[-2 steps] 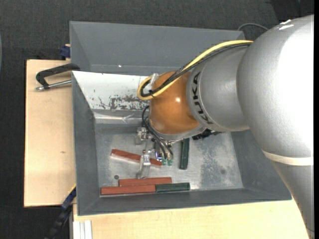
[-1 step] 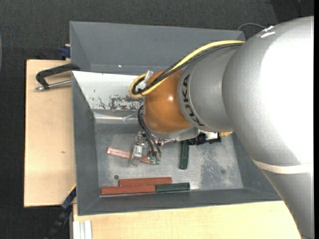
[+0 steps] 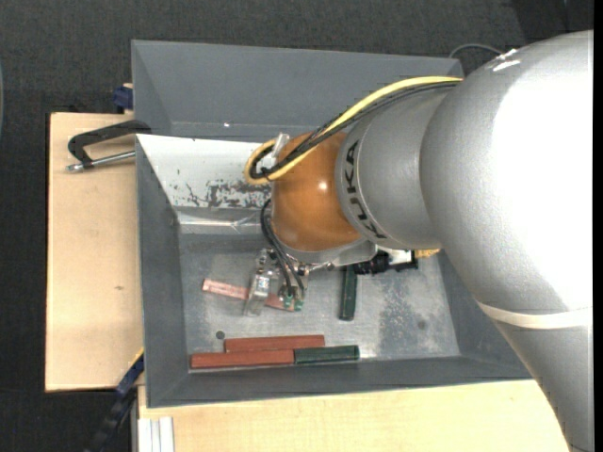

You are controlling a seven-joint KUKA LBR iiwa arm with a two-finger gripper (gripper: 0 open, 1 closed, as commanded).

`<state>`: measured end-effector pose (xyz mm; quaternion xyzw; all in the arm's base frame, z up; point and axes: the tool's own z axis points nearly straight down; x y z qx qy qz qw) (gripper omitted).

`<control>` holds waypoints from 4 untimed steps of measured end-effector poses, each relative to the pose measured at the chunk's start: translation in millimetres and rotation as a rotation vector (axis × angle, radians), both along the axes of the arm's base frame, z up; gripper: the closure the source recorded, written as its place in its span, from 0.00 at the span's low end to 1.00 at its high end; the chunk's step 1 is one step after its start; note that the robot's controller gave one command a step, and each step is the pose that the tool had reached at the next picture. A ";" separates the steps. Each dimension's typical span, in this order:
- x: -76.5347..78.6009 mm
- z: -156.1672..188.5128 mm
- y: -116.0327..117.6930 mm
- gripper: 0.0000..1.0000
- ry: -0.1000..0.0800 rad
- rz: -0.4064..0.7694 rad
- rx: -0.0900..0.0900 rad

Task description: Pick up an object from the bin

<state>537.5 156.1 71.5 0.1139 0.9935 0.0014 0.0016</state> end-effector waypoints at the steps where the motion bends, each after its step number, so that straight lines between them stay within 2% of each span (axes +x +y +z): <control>1: -1.0 4.2 -0.4 1.00 0.004 0.000 -0.001; 3: 0.1 24.2 0.2 1.00 0.001 0.000 0.000; 4: -1.3 38.6 0.0 1.00 0.006 0.000 -0.002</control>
Offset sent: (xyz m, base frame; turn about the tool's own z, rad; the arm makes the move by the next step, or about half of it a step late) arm 0.0001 0.0000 0.0186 0.0000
